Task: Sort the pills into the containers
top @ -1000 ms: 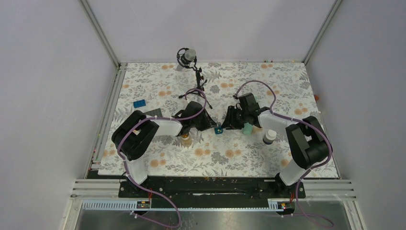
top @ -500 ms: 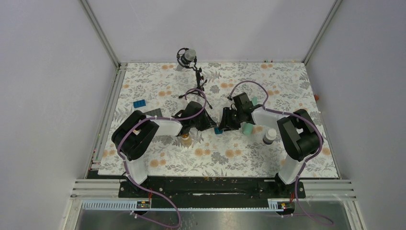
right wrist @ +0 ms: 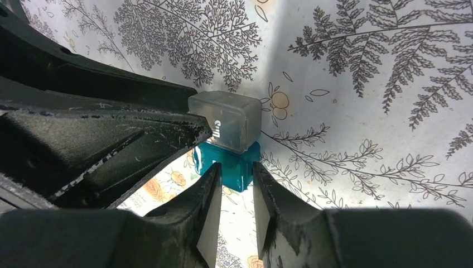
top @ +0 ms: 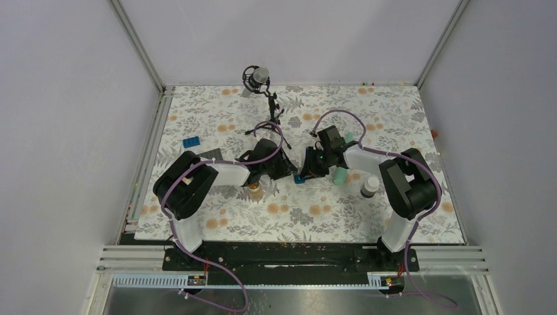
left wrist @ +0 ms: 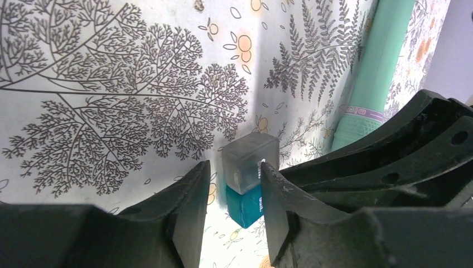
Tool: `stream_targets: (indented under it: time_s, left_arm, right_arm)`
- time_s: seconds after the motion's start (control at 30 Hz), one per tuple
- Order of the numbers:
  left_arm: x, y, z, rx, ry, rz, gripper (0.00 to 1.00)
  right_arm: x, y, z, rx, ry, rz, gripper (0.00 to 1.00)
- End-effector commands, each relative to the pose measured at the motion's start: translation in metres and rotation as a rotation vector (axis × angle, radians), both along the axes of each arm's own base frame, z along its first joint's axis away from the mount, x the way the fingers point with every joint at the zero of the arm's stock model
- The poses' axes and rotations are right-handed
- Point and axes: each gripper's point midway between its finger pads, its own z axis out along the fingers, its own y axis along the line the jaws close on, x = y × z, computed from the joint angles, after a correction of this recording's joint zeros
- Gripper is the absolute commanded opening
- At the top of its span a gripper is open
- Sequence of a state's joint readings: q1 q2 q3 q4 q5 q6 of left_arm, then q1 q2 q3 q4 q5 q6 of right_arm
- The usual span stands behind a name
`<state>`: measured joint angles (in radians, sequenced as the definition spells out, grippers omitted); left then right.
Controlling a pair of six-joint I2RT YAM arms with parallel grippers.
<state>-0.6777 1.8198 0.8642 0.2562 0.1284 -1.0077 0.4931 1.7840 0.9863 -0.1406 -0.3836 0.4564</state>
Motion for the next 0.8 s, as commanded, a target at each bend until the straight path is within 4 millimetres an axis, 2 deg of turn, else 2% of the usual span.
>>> stream_targets:
  time_s: [0.0,0.1,0.2,0.27,0.4,0.57,0.77]
  left_arm:
    - [0.01,-0.007,0.029,-0.051,-0.085,-0.016,0.4]
    - [0.01,-0.006,0.043,-0.08,-0.124,-0.022,0.41]
    - [0.009,-0.007,0.055,-0.098,-0.172,-0.046,0.37]
    - [0.008,-0.006,0.056,-0.09,-0.184,-0.066,0.31]
    - [0.0,-0.01,0.052,-0.105,-0.18,-0.124,0.25]
    - [-0.009,-0.003,0.031,-0.035,-0.143,-0.161,0.25]
    - [-0.019,0.005,0.025,-0.007,-0.141,-0.189,0.24]
  right_arm:
    - [-0.015,-0.012,-0.023,-0.081,0.061,-0.017,0.31]
    - [-0.015,-0.011,-0.024,-0.077,0.065,-0.029,0.31]
    - [-0.014,-0.01,-0.024,-0.072,0.068,-0.039,0.31]
    - [-0.014,-0.01,-0.024,-0.072,0.071,-0.043,0.31]
    - [-0.013,-0.01,-0.025,-0.07,0.073,-0.06,0.3]
    - [-0.011,-0.007,-0.024,-0.059,0.077,-0.067,0.3]
    - [-0.01,-0.007,-0.025,-0.061,0.082,-0.072,0.29]
